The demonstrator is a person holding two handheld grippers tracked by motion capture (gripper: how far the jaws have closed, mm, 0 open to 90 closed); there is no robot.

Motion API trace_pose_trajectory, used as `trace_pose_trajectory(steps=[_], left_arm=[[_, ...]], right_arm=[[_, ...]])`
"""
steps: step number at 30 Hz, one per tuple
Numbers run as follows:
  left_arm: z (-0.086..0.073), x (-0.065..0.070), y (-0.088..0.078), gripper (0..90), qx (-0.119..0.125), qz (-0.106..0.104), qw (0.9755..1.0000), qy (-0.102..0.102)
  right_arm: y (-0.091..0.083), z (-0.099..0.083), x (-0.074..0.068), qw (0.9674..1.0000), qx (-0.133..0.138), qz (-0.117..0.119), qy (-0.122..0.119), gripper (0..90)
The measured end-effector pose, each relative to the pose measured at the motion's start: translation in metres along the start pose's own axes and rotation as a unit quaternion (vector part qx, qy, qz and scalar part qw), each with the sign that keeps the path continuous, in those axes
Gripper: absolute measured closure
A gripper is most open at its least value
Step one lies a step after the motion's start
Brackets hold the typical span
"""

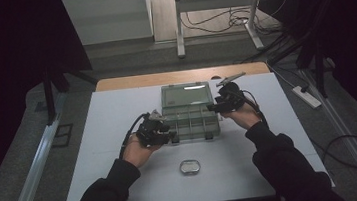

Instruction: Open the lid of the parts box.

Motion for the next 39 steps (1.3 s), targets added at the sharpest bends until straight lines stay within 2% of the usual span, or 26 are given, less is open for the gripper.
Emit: trace_pose_trajectory(steps=[13,16,24,25,39], left_arm=[[-0.01,-0.011,-0.025,43.6,0.02,-0.007,0.9991,-0.035],[-0.014,-0.012,-0.027,37.7,0.019,-0.009,0.9991,-0.037],[-0.021,-0.011,-0.032,31.5,0.016,-0.011,0.9991,-0.038],[-0.023,-0.011,-0.034,28.5,0.016,-0.012,0.999,-0.041],[-0.044,-0.011,-0.054,12.9,0.01,0.011,0.9982,-0.058]], right_arm=[[-0.013,-0.015,-0.018,0.9999,-0.006,0.015,-0.004,33.1],[-0.018,-0.02,-0.022,0.9998,-0.009,0.016,-0.007,30.4],[-0.026,-0.032,-0.026,0.9997,-0.014,0.019,-0.006,26.0],[-0.028,-0.037,-0.027,0.9996,-0.019,0.017,-0.01,24.3],[-0.046,-0.063,-0.034,0.9992,-0.031,0.02,-0.015,15.7]])
Point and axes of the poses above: each handheld gripper's, and its own axes: y roughly forward along the jaws, z roughly out of its top, x roughly to its right, the point moved 8 cm from there along y, roughly forward along the jaws, and after that the axes turned 6 degrees about y, right-handed, at the moved point
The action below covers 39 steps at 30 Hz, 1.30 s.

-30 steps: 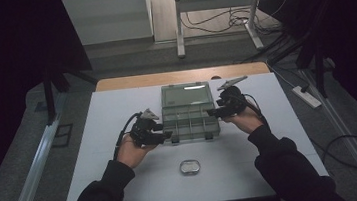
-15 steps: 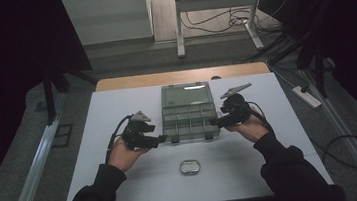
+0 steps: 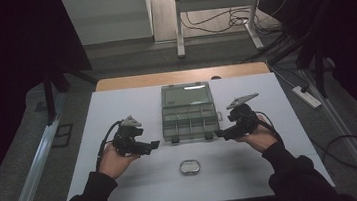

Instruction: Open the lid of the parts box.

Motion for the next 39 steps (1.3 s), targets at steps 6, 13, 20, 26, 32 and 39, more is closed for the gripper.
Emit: trace_pose_trajectory(steps=[6,13,20,26,32,39], left_arm=[[-0.004,0.002,-0.005,7.7,0.003,0.001,1.0,-0.003],[-0.009,0.004,-0.012,4.2,0.004,0.0,1.0,-0.004],[-0.02,0.004,-0.021,2.2,0.011,0.004,0.9998,-0.014],[-0.03,0.003,-0.031,0.3,0.021,0.016,0.9994,-0.022],[-0.036,0.004,-0.038,0.0,0.025,0.023,0.9991,-0.026],[-0.045,0.007,-0.048,0.0,0.032,0.035,0.9985,-0.028]], right_arm=[[-0.008,-0.011,0.001,1.0,-0.001,-0.001,0.006,11.6],[-0.015,-0.022,0.001,1.0,-0.001,-0.003,0.007,7.3],[-0.023,-0.034,0.001,0.9999,-0.002,-0.007,0.013,2.2],[-0.031,-0.046,0.004,0.9996,-0.004,-0.009,0.025,0.0],[-0.039,-0.056,0.006,0.9994,-0.005,-0.014,0.032,0.0],[-0.052,-0.069,0.01,0.9986,0.004,-0.018,0.051,0.0]])
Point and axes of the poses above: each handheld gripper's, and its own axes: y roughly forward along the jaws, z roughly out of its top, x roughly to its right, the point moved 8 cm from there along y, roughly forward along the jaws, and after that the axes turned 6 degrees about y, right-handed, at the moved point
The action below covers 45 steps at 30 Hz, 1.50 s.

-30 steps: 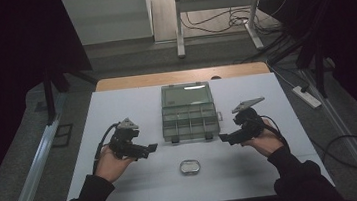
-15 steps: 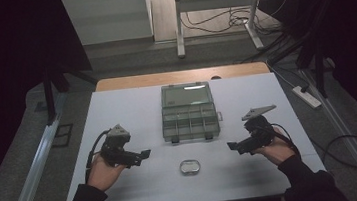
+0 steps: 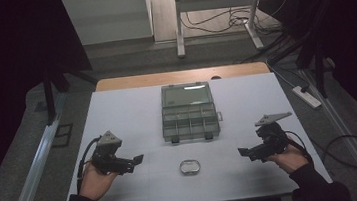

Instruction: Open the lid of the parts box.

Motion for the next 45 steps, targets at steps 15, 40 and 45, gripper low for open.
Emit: trace_pose_trajectory(steps=[15,40,45], left_arm=[[-0.015,0.003,-0.02,0.0,0.0,0.024,0.9997,-0.008],[-0.03,0.005,-0.048,0.0,0.002,0.062,0.9978,-0.024],[-0.031,0.006,-0.047,0.1,-0.004,0.061,0.9978,-0.023]], right_arm=[[-0.019,-0.018,0.003,0.9995,0.017,-0.008,0.024,0.0],[-0.043,-0.038,0.004,0.9984,0.024,-0.027,0.043,0.0],[-0.044,-0.04,0.003,0.9986,0.018,-0.031,0.039,0.0]])
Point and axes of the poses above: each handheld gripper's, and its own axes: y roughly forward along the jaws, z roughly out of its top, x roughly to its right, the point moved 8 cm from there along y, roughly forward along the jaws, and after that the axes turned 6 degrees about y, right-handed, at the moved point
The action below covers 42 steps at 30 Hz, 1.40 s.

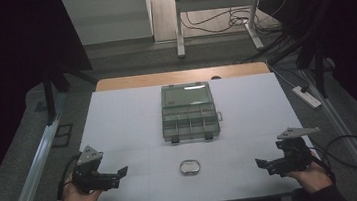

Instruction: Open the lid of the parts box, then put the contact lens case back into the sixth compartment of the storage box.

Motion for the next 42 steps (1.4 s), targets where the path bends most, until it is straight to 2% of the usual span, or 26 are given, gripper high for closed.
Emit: trace_pose_trajectory(steps=[8,22,29,32,33,35,36,39,42], left_arm=[[-0.001,0.0,0.002,0.1,-0.007,-0.002,1.0,-0.001],[-0.001,-0.001,0.003,0.0,-0.011,-0.009,0.9999,-0.006],[-0.001,-0.001,0.004,0.0,-0.014,-0.012,0.9998,-0.006],[-0.002,-0.001,0.004,0.0,-0.015,-0.012,0.9998,-0.006],[-0.002,-0.001,0.004,0.0,-0.016,-0.012,0.9998,-0.006],[-0.002,-0.001,0.004,0.0,-0.016,-0.013,0.9998,-0.006],[-0.002,-0.001,0.004,0.0,-0.016,-0.013,0.9998,-0.007],[-0.002,-0.001,0.004,0.0,-0.016,-0.014,0.9998,-0.007],[-0.002,-0.001,0.004,0.0,-0.016,-0.015,0.9997,-0.01]], right_arm=[[0.001,0.0,0.0,1.0,-0.003,-0.003,-0.001,0.0],[0.002,0.006,-0.006,0.9998,-0.002,0.011,-0.015,0.0],[0.008,0.012,-0.014,0.9991,-0.005,0.032,-0.027,0.0],[0.011,0.015,-0.017,0.9985,-0.004,0.048,-0.028,0.0],[0.013,0.016,-0.019,0.9975,-0.009,0.063,-0.03,0.0],[0.014,0.016,-0.02,0.9972,-0.01,0.067,-0.032,0.0],[0.018,0.018,-0.024,0.9961,-0.011,0.08,-0.036,0.0],[0.019,0.019,-0.025,0.9956,-0.012,0.083,-0.04,0.0],[0.023,0.021,-0.029,0.9946,-0.015,0.087,-0.054,0.0]])
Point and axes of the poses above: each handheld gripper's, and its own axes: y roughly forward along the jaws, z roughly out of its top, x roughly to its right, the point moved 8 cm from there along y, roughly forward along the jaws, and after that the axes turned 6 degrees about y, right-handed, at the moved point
